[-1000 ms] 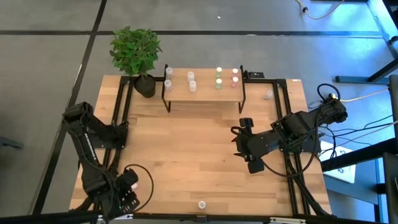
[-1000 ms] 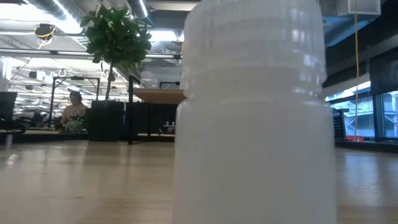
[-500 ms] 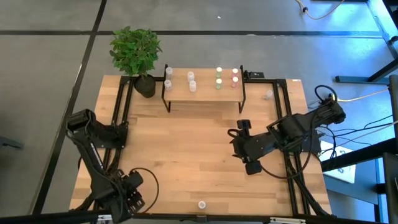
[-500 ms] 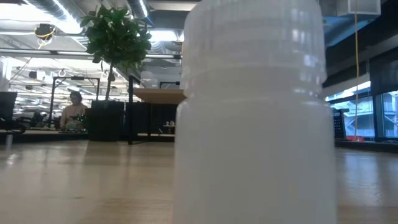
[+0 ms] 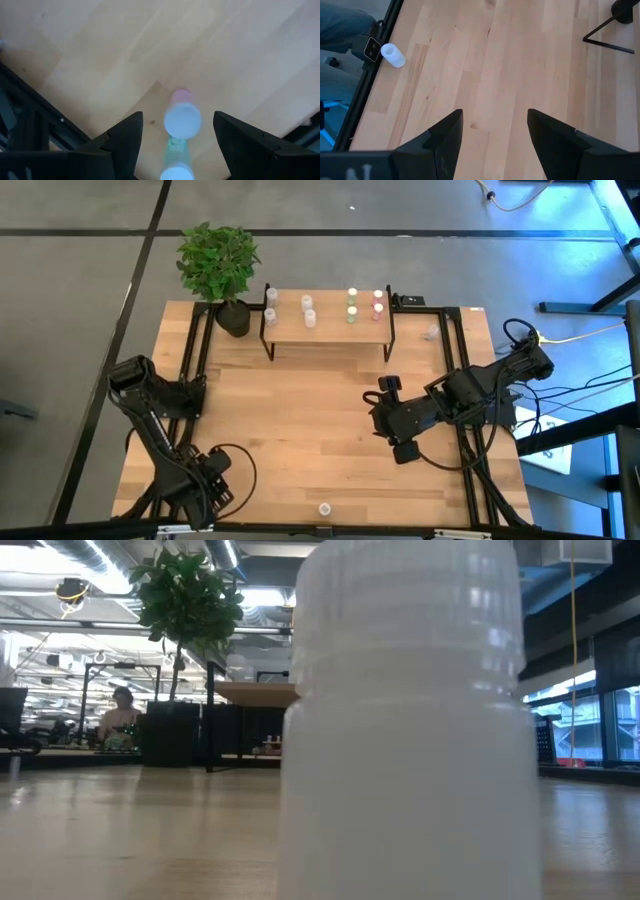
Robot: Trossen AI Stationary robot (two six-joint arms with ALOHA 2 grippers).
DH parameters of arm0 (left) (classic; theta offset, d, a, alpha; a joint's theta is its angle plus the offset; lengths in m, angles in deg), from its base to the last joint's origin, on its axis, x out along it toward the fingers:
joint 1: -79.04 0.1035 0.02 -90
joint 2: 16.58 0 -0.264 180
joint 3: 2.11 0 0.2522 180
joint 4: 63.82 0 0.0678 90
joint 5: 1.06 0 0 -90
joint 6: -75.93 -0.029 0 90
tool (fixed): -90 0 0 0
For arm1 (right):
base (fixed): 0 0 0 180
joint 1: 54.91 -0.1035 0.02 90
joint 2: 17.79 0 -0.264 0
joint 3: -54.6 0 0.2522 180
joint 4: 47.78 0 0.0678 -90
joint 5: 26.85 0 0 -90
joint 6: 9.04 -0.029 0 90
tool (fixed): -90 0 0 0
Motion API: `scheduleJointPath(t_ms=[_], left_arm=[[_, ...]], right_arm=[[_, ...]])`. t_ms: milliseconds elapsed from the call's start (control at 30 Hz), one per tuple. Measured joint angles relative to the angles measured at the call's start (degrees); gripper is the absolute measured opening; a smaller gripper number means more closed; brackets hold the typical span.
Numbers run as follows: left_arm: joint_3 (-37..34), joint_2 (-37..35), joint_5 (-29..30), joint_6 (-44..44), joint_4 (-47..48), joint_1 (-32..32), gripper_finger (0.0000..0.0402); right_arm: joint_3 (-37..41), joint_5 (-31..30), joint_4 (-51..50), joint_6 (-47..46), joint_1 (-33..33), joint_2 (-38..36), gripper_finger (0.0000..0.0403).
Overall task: Pick and place medicine bottles onto shelf by color
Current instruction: Put the red pill bottle on the shelf aligned with the other red pill bottles
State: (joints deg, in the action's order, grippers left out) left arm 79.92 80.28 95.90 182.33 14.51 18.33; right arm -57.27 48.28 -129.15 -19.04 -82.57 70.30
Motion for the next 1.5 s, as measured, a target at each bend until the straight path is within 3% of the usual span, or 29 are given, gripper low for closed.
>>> scheduleJointPath(t_ms=[233, 1500], left_arm=[[-2.8, 0.0, -1.8, 0.0, -5.5, 0.0, 0.0237], [-4.5, 0.0, 1.5, -0.3, -5.7, 0.0, 0.0237]], right_arm=[[0.0, 0.0, 0.0, 0.1, 0.0, 0.0, 0.0224], [0.0, 0.0, -0.6, 1.4, 0.0, 0.0, 0.0224]])
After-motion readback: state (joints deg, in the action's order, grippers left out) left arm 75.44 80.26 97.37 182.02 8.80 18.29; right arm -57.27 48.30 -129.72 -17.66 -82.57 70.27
